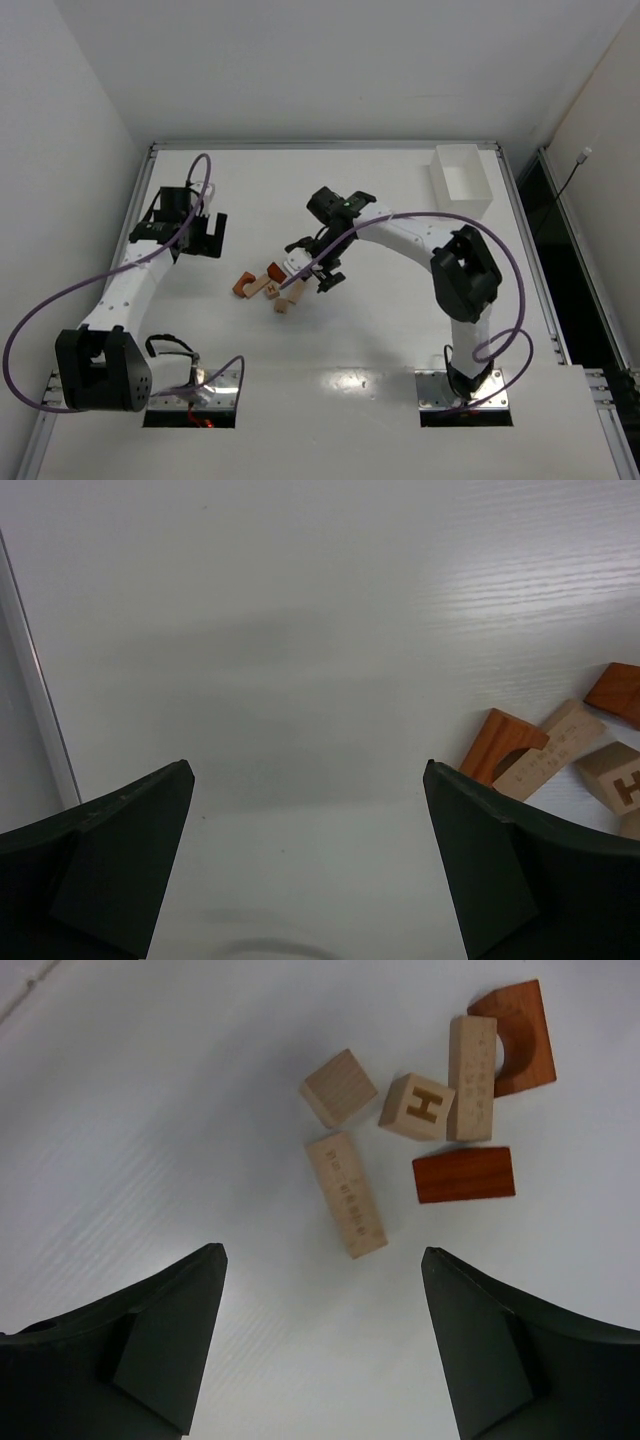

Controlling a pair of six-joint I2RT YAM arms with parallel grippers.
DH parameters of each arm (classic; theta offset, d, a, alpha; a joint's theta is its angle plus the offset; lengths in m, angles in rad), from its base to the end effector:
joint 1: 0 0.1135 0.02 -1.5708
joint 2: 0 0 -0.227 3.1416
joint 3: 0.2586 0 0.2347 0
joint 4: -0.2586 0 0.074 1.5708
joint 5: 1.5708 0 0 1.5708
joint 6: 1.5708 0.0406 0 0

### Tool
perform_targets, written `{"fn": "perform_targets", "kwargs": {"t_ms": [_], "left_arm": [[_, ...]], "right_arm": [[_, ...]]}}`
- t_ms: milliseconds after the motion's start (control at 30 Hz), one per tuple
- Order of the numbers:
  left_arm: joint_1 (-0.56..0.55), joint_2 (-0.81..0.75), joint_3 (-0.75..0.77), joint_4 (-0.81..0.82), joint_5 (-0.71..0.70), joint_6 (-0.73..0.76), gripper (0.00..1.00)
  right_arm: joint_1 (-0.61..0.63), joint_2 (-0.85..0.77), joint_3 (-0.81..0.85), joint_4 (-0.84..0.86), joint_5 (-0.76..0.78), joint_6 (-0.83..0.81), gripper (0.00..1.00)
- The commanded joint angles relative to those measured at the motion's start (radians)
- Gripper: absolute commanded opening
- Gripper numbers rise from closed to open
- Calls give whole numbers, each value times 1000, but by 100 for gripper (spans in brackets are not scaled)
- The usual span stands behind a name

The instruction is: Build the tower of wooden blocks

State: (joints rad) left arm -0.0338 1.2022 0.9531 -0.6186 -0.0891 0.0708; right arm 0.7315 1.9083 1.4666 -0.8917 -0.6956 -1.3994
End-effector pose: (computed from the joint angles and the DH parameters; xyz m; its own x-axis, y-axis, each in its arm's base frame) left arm 0.2469 -0.0047 0.2402 -0.7622 0.0963 -0.6402 0.0302 0.9931 0.1135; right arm 0.2436 0.2536 0.1827 0.4924 -0.5745 -0.6539 -0.8193 -0.5595 -0.1255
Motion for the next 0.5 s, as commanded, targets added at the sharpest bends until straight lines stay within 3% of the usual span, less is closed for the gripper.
{"fn": "perform_targets", "kwargs": {"t_ms": [0, 300, 367, 467], "left_arm": [[58, 14, 56, 28, 23, 7, 100], [133, 92, 111, 28, 78, -5, 100], [143, 102, 111, 28, 88, -5, 100], [153, 102, 111, 28, 88, -5, 100]], "right_arm": [[26, 110, 133, -57, -44, -168, 76], [57, 259, 302, -185, -25, -249, 65], [57, 268, 314, -222, -25, -265, 59], [57, 268, 293, -211, -7, -286, 59]]}}
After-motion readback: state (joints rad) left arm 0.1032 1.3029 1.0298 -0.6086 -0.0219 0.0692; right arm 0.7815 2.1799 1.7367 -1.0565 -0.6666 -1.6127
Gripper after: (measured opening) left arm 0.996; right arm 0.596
